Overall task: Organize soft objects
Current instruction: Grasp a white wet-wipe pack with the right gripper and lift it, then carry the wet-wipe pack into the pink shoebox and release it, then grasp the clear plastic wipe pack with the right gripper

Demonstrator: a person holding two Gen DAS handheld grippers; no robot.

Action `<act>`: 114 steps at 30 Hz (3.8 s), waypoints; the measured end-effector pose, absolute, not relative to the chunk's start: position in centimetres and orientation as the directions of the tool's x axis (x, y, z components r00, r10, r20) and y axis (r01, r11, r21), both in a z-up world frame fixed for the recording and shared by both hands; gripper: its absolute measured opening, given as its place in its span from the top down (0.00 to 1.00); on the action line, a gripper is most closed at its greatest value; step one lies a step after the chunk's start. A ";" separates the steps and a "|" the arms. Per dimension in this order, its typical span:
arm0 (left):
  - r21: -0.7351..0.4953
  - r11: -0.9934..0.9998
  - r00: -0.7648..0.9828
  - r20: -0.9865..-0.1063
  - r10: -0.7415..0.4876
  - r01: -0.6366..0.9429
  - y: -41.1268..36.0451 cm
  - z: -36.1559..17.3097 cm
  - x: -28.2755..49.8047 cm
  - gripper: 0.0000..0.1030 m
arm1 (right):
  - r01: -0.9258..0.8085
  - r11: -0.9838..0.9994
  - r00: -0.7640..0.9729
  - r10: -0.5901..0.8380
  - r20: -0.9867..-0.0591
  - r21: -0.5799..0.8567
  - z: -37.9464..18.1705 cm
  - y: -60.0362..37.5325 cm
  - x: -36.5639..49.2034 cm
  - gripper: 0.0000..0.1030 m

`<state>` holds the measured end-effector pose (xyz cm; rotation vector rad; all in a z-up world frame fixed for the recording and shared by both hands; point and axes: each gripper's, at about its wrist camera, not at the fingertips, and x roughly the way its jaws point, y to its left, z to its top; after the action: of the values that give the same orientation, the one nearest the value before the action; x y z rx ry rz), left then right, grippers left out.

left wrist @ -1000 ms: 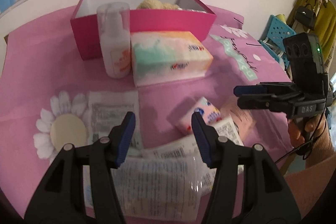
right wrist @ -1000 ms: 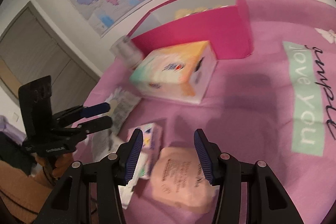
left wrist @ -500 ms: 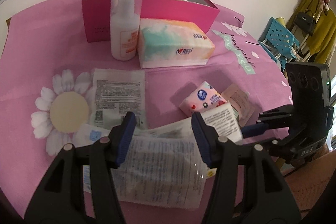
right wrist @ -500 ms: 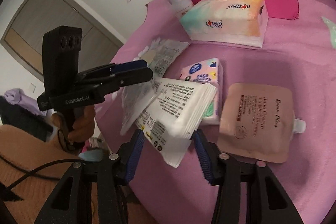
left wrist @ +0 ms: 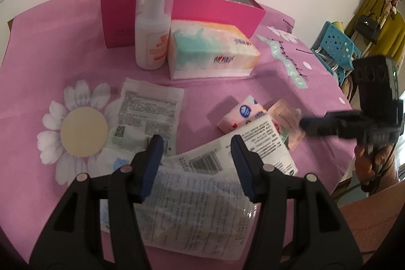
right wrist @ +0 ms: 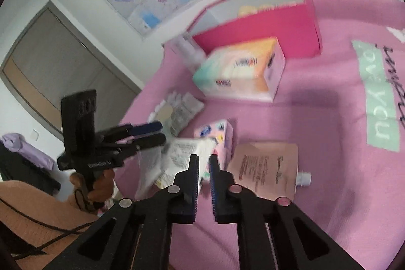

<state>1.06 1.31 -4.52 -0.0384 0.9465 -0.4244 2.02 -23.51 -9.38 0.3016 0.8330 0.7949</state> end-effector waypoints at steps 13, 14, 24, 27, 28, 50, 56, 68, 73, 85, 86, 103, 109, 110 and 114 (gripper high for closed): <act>-0.253 0.917 0.505 -0.774 -0.383 0.309 2.3 -4.8 1.1 0.44 | -0.559 0.612 0.310 0.780 -0.544 0.559 -10.6 -19.6 0.6 0.84; -0.267 0.913 0.502 -0.770 -0.394 0.308 2.5 -4.8 1.2 0.44 | -0.560 0.617 0.331 0.779 -0.533 0.553 -10.0 -20.1 0.6 0.86; -0.378 0.843 0.380 -0.767 -0.517 0.383 0.7 -6.1 1.4 0.44 | -0.433 0.713 0.492 0.700 -0.517 0.552 -9.9 -25.5 3.1 0.87; -0.417 0.816 0.315 -0.774 -0.550 0.400 -0.8 -7.1 2.0 0.44 | -0.420 0.709 0.486 0.703 -0.519 0.567 -10.3 -25.8 3.3 0.86; -0.425 0.810 0.303 -0.773 -0.557 0.403 -1.1 -7.3 2.2 0.44 | -0.418 0.710 0.485 0.702 -0.522 0.567 -10.5 -25.9 3.4 0.86; -0.281 0.851 0.507 -0.705 -0.496 0.443 -1.6 2.9 6.6 0.47 | -0.542 0.700 0.556 0.714 -0.425 0.465 -3.7 -24.5 5.0 0.85; -0.228 0.885 0.575 -0.689 -0.441 0.405 -0.8 6.3 11.3 0.47 | -0.580 0.694 0.594 0.718 -0.362 0.425 0.2 -23.9 8.2 0.85; -0.229 0.935 0.557 -0.754 -0.346 0.272 1.3 5.5 22.5 0.47 | -0.538 0.703 0.598 0.707 -0.378 0.465 2.1 -20.7 18.2 0.85; -0.210 0.954 0.532 -0.794 -0.295 0.215 1.4 3.7 25.2 0.47 | -0.505 0.717 0.581 0.694 -0.424 0.481 1.4 -19.1 21.8 0.82; -0.151 0.967 0.633 -0.733 -0.249 0.206 3.0 5.0 22.0 0.47 | -0.426 0.777 0.635 0.621 -0.460 0.463 0.4 -19.2 23.3 0.68; -0.145 0.966 0.652 -0.716 -0.252 0.214 3.2 5.5 21.1 0.47 | -0.440 0.774 0.633 0.627 -0.454 0.455 0.5 -19.2 22.7 0.68; -0.108 0.958 0.654 -0.711 -0.260 0.264 5.3 1.8 6.5 0.43 | -0.704 0.599 0.411 0.781 -0.470 0.380 -2.3 -17.6 7.5 0.63; -0.153 0.960 0.596 -0.757 -0.267 0.236 6.3 -1.8 3.0 0.43 | -0.717 0.556 0.293 0.788 -0.541 0.421 -6.1 -16.6 3.7 0.63; -0.165 0.959 0.588 -0.762 -0.272 0.230 6.5 -2.2 2.6 0.43 | -0.710 0.558 0.277 0.783 -0.557 0.431 -6.8 -16.6 3.1 0.63; -0.173 0.967 0.557 -0.792 -0.251 0.190 7.5 -4.1 1.1 0.43 | -0.678 0.557 0.213 0.774 -0.596 0.480 -9.4 -16.6 1.5 0.62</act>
<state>1.14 7.47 -4.10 -0.0703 0.9454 -0.2602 1.50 -16.62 -9.43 0.1235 0.9047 1.0111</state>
